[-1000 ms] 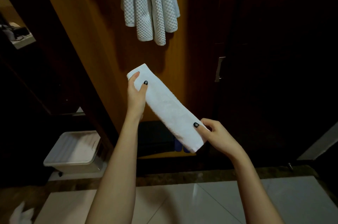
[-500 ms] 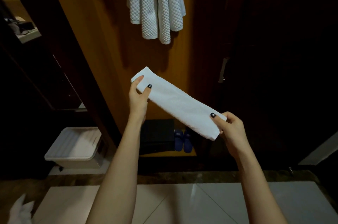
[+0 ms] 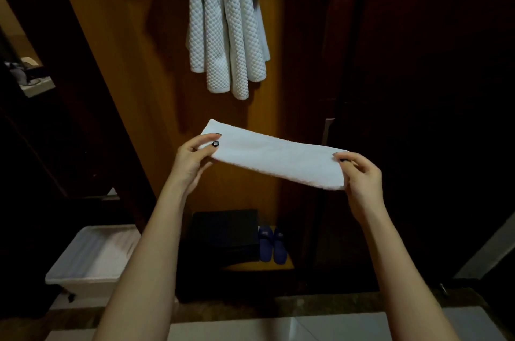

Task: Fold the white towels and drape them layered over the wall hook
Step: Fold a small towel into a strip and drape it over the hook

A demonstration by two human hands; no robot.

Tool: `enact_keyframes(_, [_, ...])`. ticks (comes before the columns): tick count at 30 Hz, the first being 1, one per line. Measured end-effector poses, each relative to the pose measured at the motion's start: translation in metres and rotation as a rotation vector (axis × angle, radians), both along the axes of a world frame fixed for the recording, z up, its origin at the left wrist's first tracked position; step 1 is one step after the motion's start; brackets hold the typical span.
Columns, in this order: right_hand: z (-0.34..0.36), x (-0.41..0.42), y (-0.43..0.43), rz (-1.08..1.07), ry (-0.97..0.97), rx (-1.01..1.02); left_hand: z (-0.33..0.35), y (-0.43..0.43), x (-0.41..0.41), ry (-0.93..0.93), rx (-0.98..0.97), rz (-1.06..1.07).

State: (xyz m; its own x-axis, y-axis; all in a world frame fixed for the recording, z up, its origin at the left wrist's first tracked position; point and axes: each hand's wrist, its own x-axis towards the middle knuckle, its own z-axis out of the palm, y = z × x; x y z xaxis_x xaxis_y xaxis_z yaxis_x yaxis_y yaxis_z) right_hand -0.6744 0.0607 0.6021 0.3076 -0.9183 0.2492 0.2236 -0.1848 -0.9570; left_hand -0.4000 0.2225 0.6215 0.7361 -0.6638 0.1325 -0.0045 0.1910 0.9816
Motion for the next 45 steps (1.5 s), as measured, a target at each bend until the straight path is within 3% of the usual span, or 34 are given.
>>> enact_keyframes(6, [0.051, 0.011, -0.040, 0.260, 0.087, -0.088, 0.055, -0.001, 0.027, -0.124, 0.075, -0.158])
enact_keyframes(10, [0.094, 0.025, -0.059, 0.304, 0.098, -0.171, 0.089, -0.002, 0.042, -0.184, 0.069, -0.201])
enact_keyframes(19, [0.217, 0.097, -0.101, 0.457, 0.021, -0.287, 0.174, -0.025, 0.095, -0.180, -0.228, -0.035])
enact_keyframes(29, [0.339, 0.199, -0.157, 0.597, -0.075, -0.365, 0.291, -0.068, 0.184, -0.320, -0.371, 0.062])
enact_keyframes(38, [0.446, 0.272, -0.211, 0.581, -0.191, -0.443, 0.401, -0.134, 0.268, -0.435, -0.530, 0.010])
enact_keyframes(45, [0.493, 0.321, -0.242, 0.635, -0.246, -0.399, 0.442, -0.190, 0.322, -0.344, -0.631, 0.008])
